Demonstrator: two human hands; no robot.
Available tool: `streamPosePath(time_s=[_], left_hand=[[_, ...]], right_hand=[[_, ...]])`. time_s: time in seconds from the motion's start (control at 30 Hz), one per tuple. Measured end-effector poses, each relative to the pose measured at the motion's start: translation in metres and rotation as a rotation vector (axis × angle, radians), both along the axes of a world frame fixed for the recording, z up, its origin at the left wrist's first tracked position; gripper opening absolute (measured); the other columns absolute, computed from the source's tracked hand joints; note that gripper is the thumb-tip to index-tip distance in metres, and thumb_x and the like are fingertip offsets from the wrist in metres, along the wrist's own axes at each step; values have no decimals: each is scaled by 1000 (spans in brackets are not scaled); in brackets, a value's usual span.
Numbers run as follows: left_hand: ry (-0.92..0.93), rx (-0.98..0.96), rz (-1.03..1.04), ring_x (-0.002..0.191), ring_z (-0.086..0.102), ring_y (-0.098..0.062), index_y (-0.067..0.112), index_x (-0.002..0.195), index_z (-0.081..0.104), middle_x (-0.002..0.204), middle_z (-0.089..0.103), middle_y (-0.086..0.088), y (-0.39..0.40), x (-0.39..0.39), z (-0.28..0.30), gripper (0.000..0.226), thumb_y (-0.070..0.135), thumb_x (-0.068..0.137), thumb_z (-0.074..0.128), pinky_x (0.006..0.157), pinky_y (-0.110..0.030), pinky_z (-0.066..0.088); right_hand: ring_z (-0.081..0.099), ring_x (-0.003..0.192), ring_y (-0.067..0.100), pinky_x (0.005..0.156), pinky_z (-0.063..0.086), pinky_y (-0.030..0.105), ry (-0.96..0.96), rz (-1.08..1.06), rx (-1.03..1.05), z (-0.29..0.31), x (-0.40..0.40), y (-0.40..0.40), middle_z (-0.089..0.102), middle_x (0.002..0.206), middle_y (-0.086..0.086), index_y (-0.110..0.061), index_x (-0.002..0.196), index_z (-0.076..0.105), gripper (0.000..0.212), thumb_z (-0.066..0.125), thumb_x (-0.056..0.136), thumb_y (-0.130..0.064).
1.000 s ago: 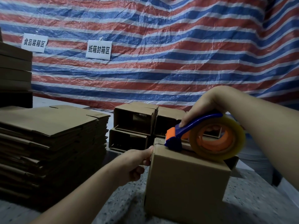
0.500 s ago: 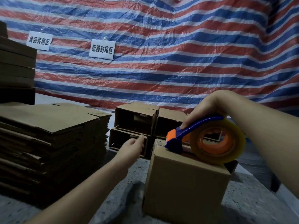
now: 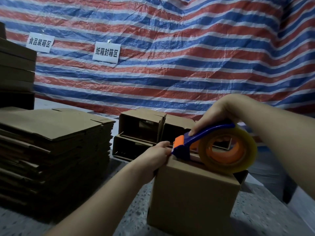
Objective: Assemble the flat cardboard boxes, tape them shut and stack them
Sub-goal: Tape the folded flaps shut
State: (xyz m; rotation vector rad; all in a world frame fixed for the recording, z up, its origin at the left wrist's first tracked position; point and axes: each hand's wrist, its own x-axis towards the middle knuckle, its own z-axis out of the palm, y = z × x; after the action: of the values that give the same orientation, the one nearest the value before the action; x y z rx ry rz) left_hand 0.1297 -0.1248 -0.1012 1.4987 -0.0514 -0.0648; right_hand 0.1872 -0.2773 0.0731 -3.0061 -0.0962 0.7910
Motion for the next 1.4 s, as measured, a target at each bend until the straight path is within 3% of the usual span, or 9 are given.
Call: streamPosePath(time_s=[0.17,0.47,0.67,0.73,0.83,0.9,0.97,1.13,1.4], left_hand=[[-13,87,20,116,56,-25,27,150,38,142,48,-9,-2,3,-4,49,18,102,45,103,-40,48],[-33,164,39,128,48,-27,28,150,38,147,44,-7,-1,12,-9,50,22,101,47,112,-45,38],[-71,212,62,123,53,-21,23,149,41,139,51,-4,-4,3,-2,47,24,102,49,109,-38,42],[-191,339,174,127,49,-17,22,150,38,144,49,-1,-5,-2,3,48,28,103,47,109,-36,41],[-525,847,365,139,38,-12,25,150,36,151,43,4,-10,-19,12,49,41,105,35,118,-37,29],[-690,1136,284,143,30,-10,26,150,35,155,38,6,-20,-31,13,55,50,103,24,118,-33,18],[-655,1317,155,147,24,-12,26,152,31,158,33,4,-27,-38,6,64,61,99,19,118,-32,12],[-636,1503,157,148,20,-14,25,154,22,160,27,3,-27,-37,-8,78,73,93,21,120,-32,9],[-705,1533,158,144,29,-12,25,148,34,154,38,4,-25,-32,-11,90,74,79,4,119,-29,15]], right_hand=[[74,84,21,70,59,30,4,-26,16,11,6,-26,77,104,12,-11,117,71,99,92,40,-69],[73,79,21,69,59,30,46,-78,-60,8,5,-58,77,97,10,-11,115,72,105,93,31,-70],[73,72,19,67,59,28,0,-68,-145,-1,0,-44,77,86,7,-13,113,69,80,80,57,-69],[74,72,19,69,60,28,-32,-80,-147,-1,-1,-44,77,85,7,-13,112,69,70,77,69,-67],[73,65,18,63,60,27,-65,-78,-121,-3,-1,-45,76,77,6,-13,104,70,59,75,75,-64],[73,62,17,59,59,25,-59,-73,-104,-3,-2,-46,76,75,5,-13,102,70,56,74,77,-64],[73,64,16,60,59,25,-57,-77,-94,-4,-1,-46,76,77,5,-13,104,70,58,75,77,-63],[73,79,22,80,60,34,-43,-79,-42,2,-2,-56,77,89,9,-11,110,70,75,82,62,-67],[73,78,23,71,59,32,49,-170,-31,13,-3,-119,76,96,12,-7,117,71,110,94,29,-70]])
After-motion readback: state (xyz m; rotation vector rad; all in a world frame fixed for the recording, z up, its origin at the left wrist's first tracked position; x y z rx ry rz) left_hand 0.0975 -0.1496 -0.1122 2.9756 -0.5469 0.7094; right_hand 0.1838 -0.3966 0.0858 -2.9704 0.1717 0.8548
